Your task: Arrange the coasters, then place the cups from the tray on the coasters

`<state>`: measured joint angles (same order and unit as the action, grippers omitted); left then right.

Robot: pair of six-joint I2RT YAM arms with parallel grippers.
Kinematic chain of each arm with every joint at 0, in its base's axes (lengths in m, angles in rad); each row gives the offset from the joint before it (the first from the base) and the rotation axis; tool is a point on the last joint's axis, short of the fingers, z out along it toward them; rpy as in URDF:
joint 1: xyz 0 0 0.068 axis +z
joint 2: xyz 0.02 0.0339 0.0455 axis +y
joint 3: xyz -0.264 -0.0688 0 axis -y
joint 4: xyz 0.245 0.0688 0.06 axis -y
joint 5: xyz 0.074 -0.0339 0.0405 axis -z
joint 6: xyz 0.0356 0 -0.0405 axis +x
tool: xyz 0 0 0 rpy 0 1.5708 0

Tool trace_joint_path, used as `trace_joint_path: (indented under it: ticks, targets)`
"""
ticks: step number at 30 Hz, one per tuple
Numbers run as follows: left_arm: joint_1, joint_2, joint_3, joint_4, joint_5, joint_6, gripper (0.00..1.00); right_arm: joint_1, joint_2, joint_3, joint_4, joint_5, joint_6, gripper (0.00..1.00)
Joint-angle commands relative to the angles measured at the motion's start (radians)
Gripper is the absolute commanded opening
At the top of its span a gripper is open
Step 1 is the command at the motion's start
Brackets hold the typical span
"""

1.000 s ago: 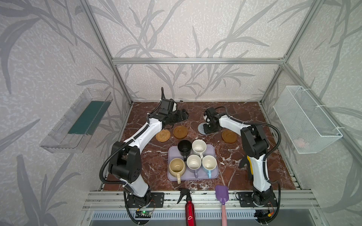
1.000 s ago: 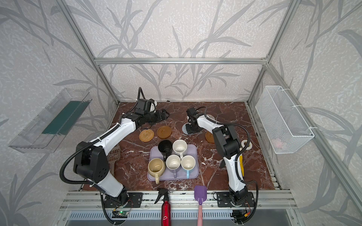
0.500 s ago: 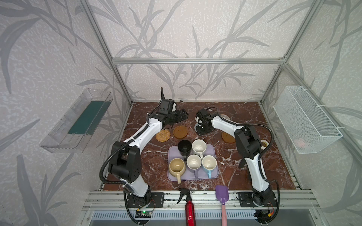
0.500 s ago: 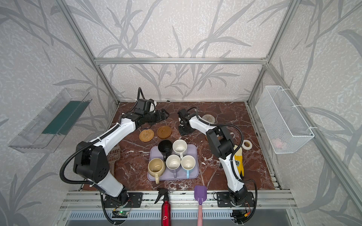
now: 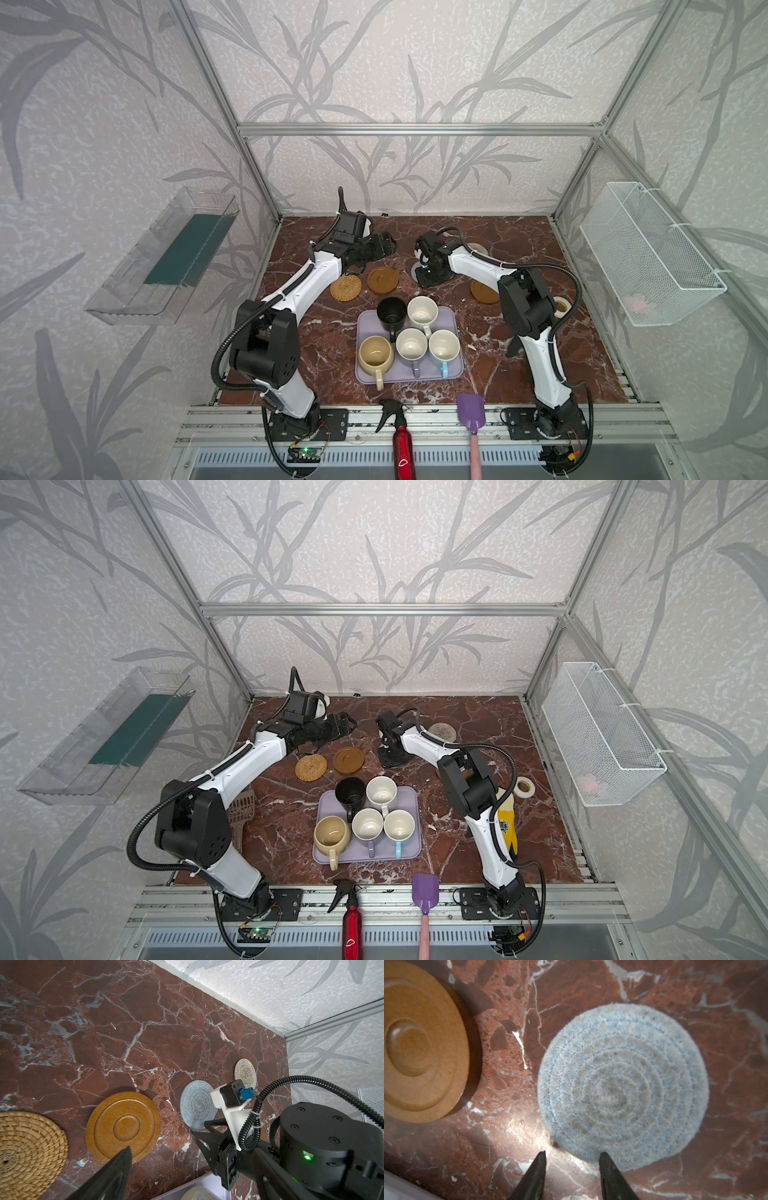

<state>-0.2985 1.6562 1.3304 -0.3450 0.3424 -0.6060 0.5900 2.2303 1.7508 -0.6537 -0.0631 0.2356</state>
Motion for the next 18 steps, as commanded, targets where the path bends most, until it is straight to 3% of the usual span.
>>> trace_joint_path:
  ticks: [1, 10, 13, 18]
  targets:
    - [0.002, -0.051, -0.011, 0.009, 0.010, -0.011, 0.92, 0.000, -0.081, -0.006, 0.001, 0.046, 0.006, 0.46]
    - [0.001, -0.042, -0.019, 0.033, 0.030, -0.015, 0.92, -0.042, 0.020, 0.109, -0.035, 0.140, -0.007, 0.78]
    - [0.002, -0.028, -0.017, 0.043, 0.046, -0.019, 0.92, -0.062, 0.061, 0.154, -0.054, 0.138, -0.010, 0.82]
    - [0.002, -0.010, -0.010, 0.049, 0.058, -0.024, 0.92, -0.085, 0.130, 0.233, -0.092, 0.101, -0.021, 0.81]
